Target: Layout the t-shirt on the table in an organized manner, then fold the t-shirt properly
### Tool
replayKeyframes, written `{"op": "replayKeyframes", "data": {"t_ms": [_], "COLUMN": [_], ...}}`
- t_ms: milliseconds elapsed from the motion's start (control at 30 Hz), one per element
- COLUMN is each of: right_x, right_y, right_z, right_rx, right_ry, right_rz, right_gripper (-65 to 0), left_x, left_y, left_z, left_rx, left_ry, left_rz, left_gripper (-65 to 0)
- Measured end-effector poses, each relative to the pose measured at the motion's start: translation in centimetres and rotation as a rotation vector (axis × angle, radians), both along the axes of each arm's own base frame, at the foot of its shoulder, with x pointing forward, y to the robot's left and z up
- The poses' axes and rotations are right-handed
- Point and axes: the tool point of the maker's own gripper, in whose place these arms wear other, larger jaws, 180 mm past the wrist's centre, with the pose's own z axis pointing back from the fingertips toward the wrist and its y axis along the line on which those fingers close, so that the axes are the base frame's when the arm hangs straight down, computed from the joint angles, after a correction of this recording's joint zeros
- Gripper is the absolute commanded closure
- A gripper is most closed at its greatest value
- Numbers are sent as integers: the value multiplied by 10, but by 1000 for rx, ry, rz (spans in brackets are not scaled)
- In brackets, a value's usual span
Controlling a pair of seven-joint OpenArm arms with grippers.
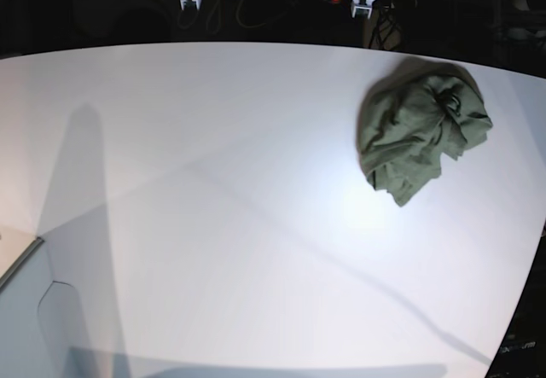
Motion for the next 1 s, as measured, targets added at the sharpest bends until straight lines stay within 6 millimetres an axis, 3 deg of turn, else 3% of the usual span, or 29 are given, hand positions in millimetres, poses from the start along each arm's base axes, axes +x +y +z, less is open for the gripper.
{"op": "replayKeyframes", "data": {"t_ms": [333, 533, 833, 1000], "right_x": [0, 0, -1, 0], "right_y": [0, 1, -16, -16], "right_z": [0, 0, 0, 0], "right_rx": [0, 4, -15, -15], "right_ry": [0, 0, 3, 3], "right_rz": [-2, -1, 4, 4], "right_gripper": [0, 0, 0, 0], "left_x": [0, 0, 0, 0], "left_y": [3, 17, 11, 11], "left_z": [0, 1, 0, 0], "left_rx": [4, 26, 18, 18], "left_ry": [0, 0, 0, -1], "left_rz": [0, -1, 1, 1], "left_gripper": [0, 0, 0, 0]}}
